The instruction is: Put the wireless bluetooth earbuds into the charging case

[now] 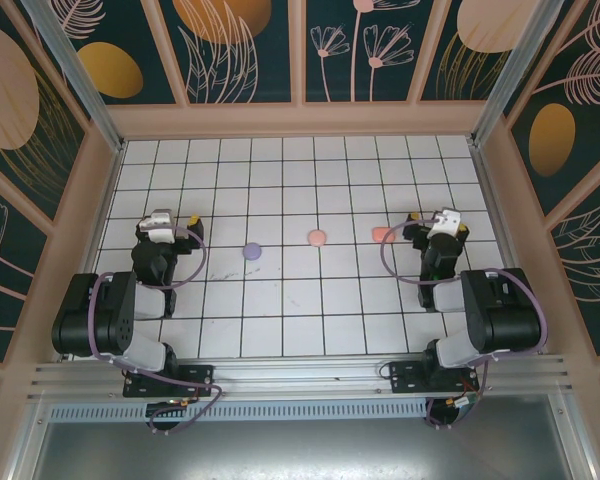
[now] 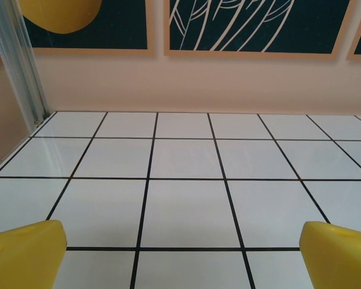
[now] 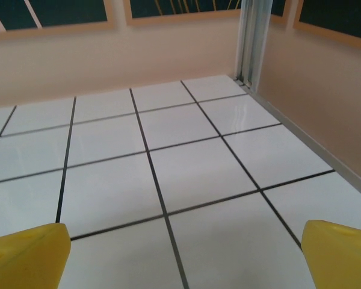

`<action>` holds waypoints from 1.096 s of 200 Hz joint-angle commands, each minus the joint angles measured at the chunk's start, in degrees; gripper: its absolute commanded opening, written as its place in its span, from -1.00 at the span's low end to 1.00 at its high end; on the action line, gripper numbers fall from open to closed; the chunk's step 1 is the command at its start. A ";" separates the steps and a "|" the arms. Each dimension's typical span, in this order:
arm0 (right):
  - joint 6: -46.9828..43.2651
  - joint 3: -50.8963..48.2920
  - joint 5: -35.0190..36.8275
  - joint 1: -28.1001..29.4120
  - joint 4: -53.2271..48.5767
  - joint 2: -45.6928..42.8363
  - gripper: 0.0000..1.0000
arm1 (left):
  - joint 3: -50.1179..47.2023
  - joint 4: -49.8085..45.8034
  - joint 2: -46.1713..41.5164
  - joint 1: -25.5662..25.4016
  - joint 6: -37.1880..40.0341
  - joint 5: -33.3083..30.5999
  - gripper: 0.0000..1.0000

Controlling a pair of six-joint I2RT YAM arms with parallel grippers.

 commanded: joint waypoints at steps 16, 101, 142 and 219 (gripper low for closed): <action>2.16 -0.44 -7.66 -2.40 7.20 3.50 0.97 | 1.13 -0.36 0.45 0.31 -1.26 -0.12 0.97; 2.76 -0.07 -10.32 -3.58 5.16 2.92 0.98 | 1.75 -1.85 0.26 -1.54 -1.85 -8.42 0.97; 2.71 0.03 -10.41 -3.56 5.12 2.84 0.98 | 1.66 -1.59 0.19 -1.54 -1.95 -8.20 0.98; 1.72 0.99 -13.97 -3.96 3.41 3.03 0.98 | 1.70 -1.68 0.17 -1.54 -1.95 -8.21 0.98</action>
